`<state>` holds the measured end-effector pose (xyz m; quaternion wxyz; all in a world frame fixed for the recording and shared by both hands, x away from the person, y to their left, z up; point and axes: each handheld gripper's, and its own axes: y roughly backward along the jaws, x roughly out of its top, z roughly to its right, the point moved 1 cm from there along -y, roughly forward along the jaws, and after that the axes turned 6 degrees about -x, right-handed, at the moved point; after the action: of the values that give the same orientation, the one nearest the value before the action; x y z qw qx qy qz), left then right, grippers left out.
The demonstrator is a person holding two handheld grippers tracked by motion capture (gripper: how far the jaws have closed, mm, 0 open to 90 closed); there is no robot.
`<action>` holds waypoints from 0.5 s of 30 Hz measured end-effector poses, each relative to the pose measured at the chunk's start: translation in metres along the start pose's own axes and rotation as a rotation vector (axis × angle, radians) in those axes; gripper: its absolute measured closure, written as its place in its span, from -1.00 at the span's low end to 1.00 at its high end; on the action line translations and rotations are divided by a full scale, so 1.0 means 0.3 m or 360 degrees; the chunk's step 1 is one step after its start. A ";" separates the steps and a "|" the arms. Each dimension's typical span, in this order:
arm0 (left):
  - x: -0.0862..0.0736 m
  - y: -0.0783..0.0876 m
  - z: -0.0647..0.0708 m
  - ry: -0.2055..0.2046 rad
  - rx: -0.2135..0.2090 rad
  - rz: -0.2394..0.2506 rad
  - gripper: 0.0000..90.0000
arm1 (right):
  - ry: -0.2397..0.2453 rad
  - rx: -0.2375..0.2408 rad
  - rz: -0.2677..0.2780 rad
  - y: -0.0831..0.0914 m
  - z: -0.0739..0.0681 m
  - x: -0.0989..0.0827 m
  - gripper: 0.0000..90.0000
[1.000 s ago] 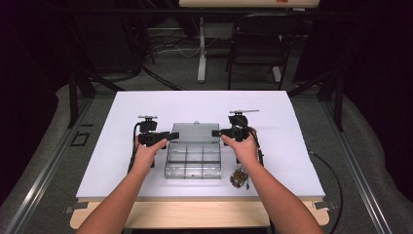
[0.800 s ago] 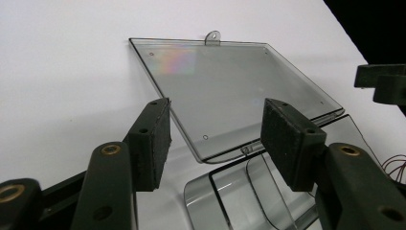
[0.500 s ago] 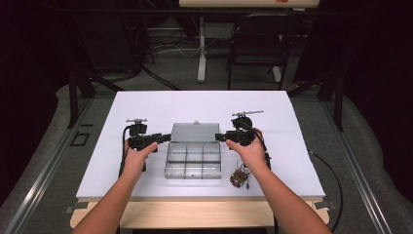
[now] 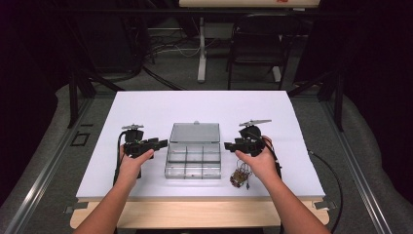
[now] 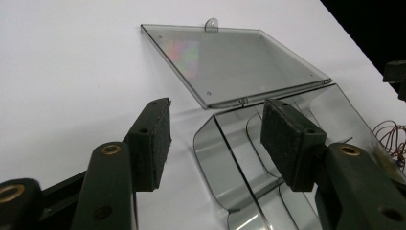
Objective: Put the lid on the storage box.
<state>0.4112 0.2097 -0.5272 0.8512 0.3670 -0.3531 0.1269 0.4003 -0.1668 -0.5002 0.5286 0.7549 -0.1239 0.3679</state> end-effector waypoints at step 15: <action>-0.049 0.043 0.000 -0.0029 0.0076 -0.0017 -0.02 | -0.0082 0.0010 0.0060 0.112 0.088 -0.148 0.01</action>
<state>0.3947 0.2194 -0.5306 0.8396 0.3901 -0.3559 0.1273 0.3611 -0.2130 -0.5116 0.5157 0.7633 -0.1505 0.3588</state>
